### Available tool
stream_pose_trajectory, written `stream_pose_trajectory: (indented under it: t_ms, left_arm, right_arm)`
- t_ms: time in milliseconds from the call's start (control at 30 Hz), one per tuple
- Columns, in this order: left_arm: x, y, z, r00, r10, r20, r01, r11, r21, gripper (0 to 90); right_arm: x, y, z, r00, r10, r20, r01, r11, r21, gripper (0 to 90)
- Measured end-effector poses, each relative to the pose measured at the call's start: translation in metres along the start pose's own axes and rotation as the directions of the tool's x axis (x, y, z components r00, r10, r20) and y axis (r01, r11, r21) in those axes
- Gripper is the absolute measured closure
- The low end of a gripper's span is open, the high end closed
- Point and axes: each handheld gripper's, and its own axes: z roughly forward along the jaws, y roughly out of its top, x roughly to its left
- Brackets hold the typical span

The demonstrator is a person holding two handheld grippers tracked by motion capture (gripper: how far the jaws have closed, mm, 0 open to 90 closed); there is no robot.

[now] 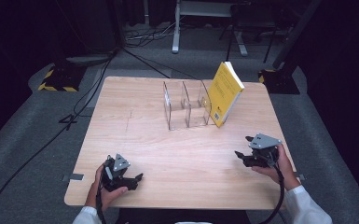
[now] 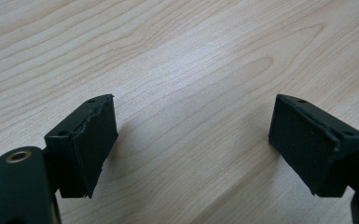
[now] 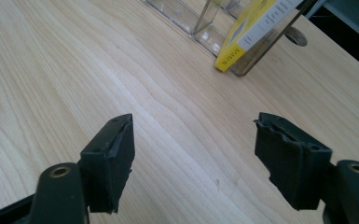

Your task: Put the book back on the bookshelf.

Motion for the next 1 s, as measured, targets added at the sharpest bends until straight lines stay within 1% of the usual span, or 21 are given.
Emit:
stream_pose_trajectory:
  t_ms: [67,133,167,267,300,400,500,533,567,633,700,767,833,933,1000]
  left_arm:
    - [0.000,0.000,0.000,1.0000,-0.001,0.001,0.001,1.0000,0.001,15.8]
    - [0.000,0.000,0.000,1.0000,0.001,0.000,-0.001,1.0000,0.000,15.8]
    - [0.000,0.000,0.000,1.0000,0.000,0.000,0.000,1.0000,0.000,15.8]
    - [0.000,0.000,0.000,1.0000,0.000,0.000,0.000,1.0000,0.000,15.8]
    - [0.000,0.000,0.000,1.0000,0.000,0.000,0.000,1.0000,0.000,15.8]
    - [0.000,0.000,0.000,1.0000,0.000,0.000,0.000,1.0000,0.000,15.8]
    - [0.000,0.000,0.000,1.0000,-0.001,0.001,0.001,1.0000,0.001,15.8]
    - [0.000,0.000,0.000,1.0000,-0.001,0.001,0.001,1.0000,0.001,15.8]
    - [0.000,0.000,0.000,1.0000,0.000,0.000,0.000,1.0000,0.000,15.8]
    - [0.000,0.000,0.000,1.0000,0.000,0.001,0.000,1.0000,0.001,15.7]
    - [0.000,0.000,0.000,1.0000,0.001,0.000,-0.001,1.0000,0.001,15.8]
    - [0.000,0.000,0.000,1.0000,0.002,0.000,-0.002,1.0000,0.001,15.7]
    - [0.000,0.000,0.000,1.0000,0.004,-0.002,-0.004,1.0000,0.001,15.7]
    - [0.000,0.000,0.000,1.0000,0.001,0.000,-0.001,1.0000,0.001,15.7]
    - [0.001,0.000,0.000,1.0000,0.007,-0.003,-0.007,1.0000,0.002,15.7]
  right_arm:
    - [0.001,-0.005,-0.001,0.9999,0.010,0.003,-0.010,1.000,0.002,29.4]
    - [0.001,-0.007,-0.002,0.9999,0.016,-0.004,-0.016,1.000,0.001,29.4]
    - [0.001,-0.013,-0.003,0.9997,0.024,-0.007,-0.024,1.000,0.001,29.4]
    - [0.002,-0.018,-0.003,0.9996,0.027,-0.012,-0.027,1.000,0.001,29.2]
    - [0.003,-0.023,-0.004,0.9994,0.028,-0.018,-0.028,1.000,0.005,29.1]
    - [0.004,-0.031,-0.006,0.9995,0.030,-0.011,-0.030,1.000,0.004,29.2]
    - [0.006,-0.040,-0.009,0.9992,0.035,-0.021,-0.035,0.999,-0.001,29.1]
    - [0.006,-0.040,-0.009,0.9992,0.035,-0.021,-0.035,0.999,-0.001,29.1]
    - [0.007,-0.047,-0.010,0.9986,0.045,-0.027,-0.045,0.999,-0.002,28.8]
    - [0.007,-0.054,-0.012,0.9977,0.061,-0.030,-0.061,0.998,0.001,28.8]
    - [0.007,-0.057,-0.012,0.9975,0.065,-0.028,-0.065,0.998,0.000,28.6]
    - [0.007,-0.065,-0.015,0.9959,0.086,-0.026,-0.086,0.996,0.004,28.6]
    - [0.006,-0.073,-0.018,0.9915,0.124,-0.040,-0.123,0.992,0.006,28.6]
    - [0.005,-0.082,-0.021,0.9877,0.150,-0.042,-0.150,0.989,0.007,28.4]
    - [0.003,-0.089,-0.024,0.9828,0.179,-0.047,-0.178,0.984,0.012,28.4]
